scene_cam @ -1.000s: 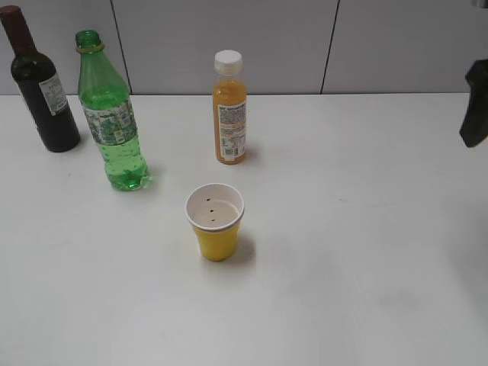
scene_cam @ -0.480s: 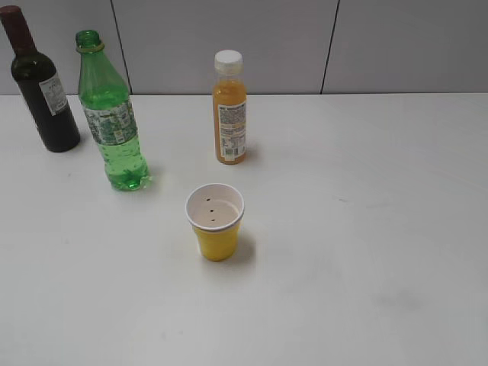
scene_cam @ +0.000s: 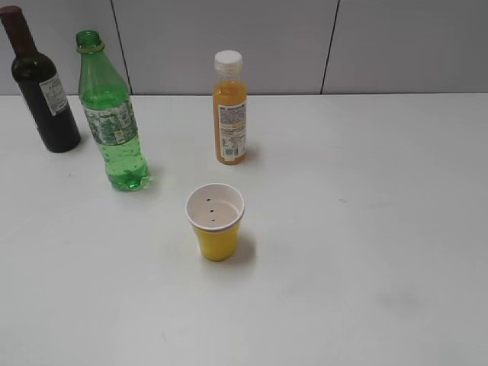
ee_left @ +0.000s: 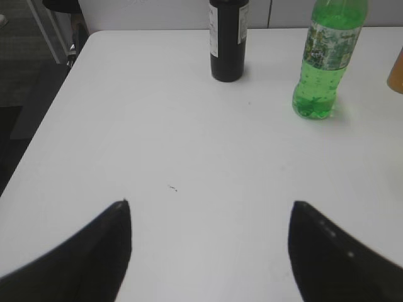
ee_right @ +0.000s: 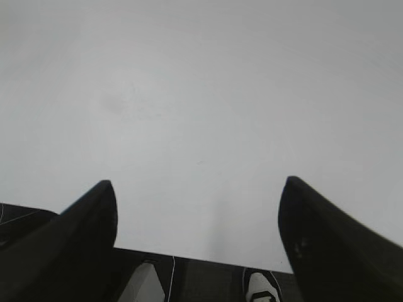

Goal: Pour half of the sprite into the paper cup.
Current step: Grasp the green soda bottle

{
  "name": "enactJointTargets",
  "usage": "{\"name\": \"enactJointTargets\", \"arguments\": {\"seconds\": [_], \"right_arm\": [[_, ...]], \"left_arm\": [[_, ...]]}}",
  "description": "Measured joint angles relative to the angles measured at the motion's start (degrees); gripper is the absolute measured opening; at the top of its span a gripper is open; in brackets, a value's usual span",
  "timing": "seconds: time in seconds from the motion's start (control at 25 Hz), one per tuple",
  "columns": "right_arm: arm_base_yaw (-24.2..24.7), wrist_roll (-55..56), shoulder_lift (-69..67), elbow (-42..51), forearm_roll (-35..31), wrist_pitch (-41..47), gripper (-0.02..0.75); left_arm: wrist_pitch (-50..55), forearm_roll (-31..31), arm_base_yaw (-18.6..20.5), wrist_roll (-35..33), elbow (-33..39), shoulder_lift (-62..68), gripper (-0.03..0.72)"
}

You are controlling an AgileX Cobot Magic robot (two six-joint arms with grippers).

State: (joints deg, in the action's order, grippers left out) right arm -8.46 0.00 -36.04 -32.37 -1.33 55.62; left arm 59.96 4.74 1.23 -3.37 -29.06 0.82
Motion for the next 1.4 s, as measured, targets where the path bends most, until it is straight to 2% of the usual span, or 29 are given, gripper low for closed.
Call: {"name": "enactJointTargets", "arguments": {"seconds": [0.56,1.08,1.4], "right_arm": [[0.0,0.0,21.2,8.5,0.0,-0.8,0.593],[0.1,0.0,35.1,8.7,0.0,-1.3,0.591],[0.6,0.0,36.2,8.8,0.0,-1.3,0.591]], "left_arm": [[0.0,0.0,0.0,0.0,0.0,0.0,0.589],[0.0,0.0,0.0,0.0,0.0,0.0,0.589],[0.0,0.0,0.0,0.0,0.0,0.0,0.589]]}}
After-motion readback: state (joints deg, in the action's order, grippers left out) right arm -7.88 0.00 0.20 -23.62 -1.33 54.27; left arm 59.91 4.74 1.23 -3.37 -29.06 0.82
